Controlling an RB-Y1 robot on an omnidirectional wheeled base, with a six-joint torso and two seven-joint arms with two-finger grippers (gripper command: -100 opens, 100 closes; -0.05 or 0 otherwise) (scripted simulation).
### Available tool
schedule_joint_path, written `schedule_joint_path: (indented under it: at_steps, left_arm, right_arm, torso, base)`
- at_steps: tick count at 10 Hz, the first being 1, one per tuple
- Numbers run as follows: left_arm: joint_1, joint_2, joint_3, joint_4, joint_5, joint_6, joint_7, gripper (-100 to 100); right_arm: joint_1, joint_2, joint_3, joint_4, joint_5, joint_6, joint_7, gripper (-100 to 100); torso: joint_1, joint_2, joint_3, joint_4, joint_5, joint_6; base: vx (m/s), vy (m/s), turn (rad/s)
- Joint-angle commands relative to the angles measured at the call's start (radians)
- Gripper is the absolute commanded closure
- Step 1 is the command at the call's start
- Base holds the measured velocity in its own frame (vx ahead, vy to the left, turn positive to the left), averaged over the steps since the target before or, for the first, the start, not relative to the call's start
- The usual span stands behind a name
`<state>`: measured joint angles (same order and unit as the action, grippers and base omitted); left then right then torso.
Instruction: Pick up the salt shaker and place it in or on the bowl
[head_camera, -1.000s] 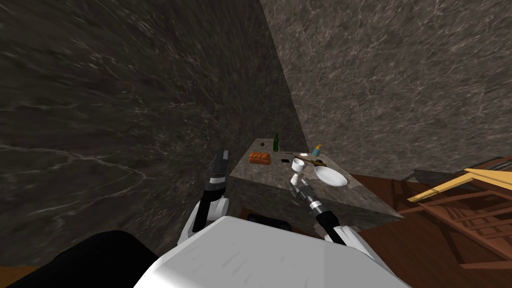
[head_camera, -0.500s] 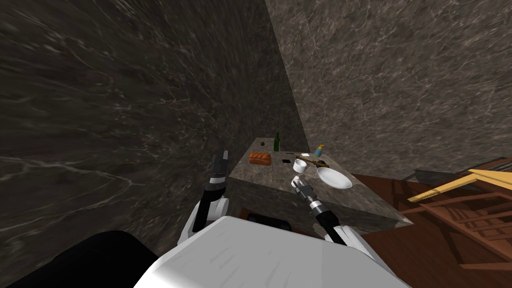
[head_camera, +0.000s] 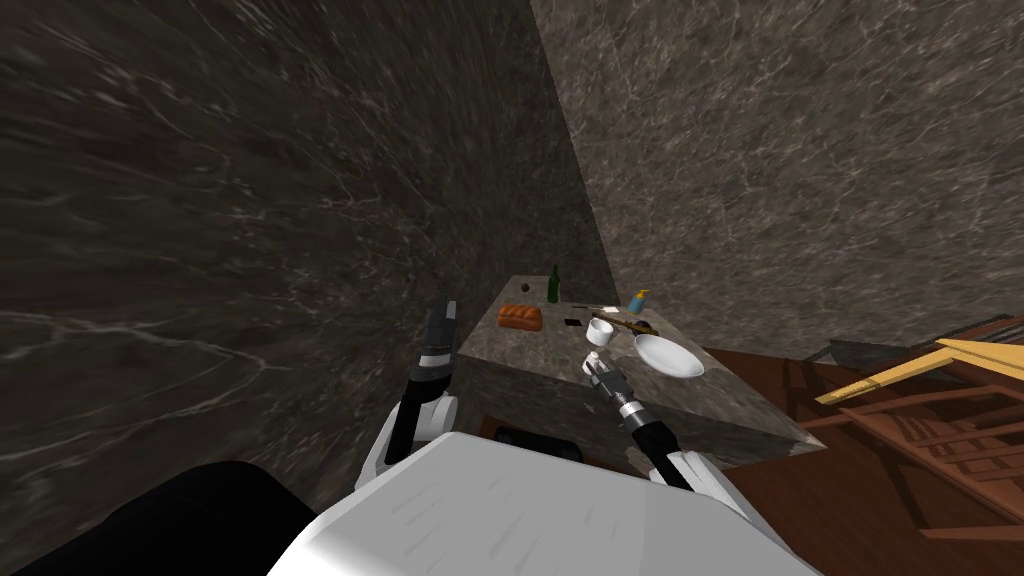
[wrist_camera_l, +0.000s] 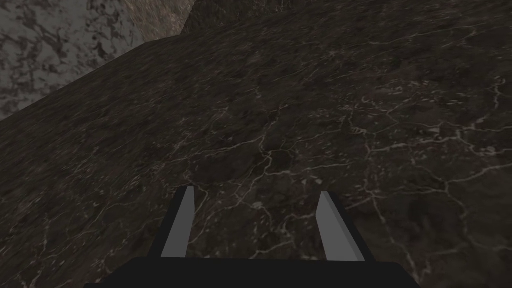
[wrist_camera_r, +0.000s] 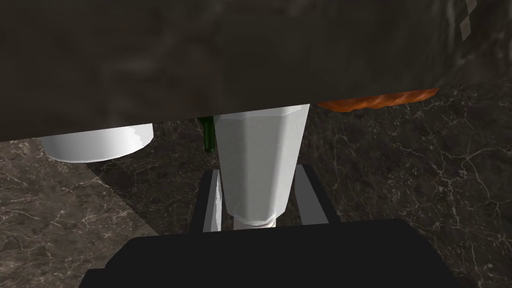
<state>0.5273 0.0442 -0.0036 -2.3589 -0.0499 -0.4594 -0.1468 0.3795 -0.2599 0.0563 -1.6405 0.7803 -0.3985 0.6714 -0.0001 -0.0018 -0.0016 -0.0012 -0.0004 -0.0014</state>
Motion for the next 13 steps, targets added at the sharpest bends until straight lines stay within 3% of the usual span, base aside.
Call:
schedule_joint_path:
  at_steps: [1,2,6,10,13]
  left_arm:
    - [0.000,0.000,0.000,0.000,0.000,0.000,0.000,0]
    - [0.000,0.000,0.000,0.000,0.000,0.000,0.000,0]
    - [0.000,0.000,0.000,0.000,0.000,0.000,0.000,0]
    - [0.000,0.000,0.000,0.000,0.000,0.000,0.000,0]
    - [0.000,0.000,0.000,0.000,0.000,0.000,0.000,0]
  right_arm:
    - [0.000,0.000,0.000,0.000,0.000,0.000,0.000,0]
    - [0.010,0.000,0.005,-0.008,-0.004,-0.002,-0.010,100]
    - [0.023,-0.015,0.004,-0.046,-0.018,0.007,-0.058,100]
    - [0.032,-0.050,-0.006,-0.106,-0.042,0.034,-0.139,100]
    - [0.042,-0.081,-0.006,-0.148,-0.060,0.060,-0.200,100]
  torso:
    - [0.000,0.000,0.000,0.000,0.000,0.000]
    - [0.000,0.000,0.000,0.000,0.000,0.000]
    - [-0.006,0.019,0.007,-0.003,-0.005,0.003]
    - [-0.017,0.018,0.007,-0.003,-0.007,0.003]
    - [-0.013,0.016,0.006,-0.004,-0.007,0.002]
  base:
    - [0.000,0.000,0.000]
    - [-0.135,-0.007,0.018]
    - [-0.211,-0.050,0.043]
    - [-0.205,-0.162,0.090]
    - [-0.181,-0.106,0.077]
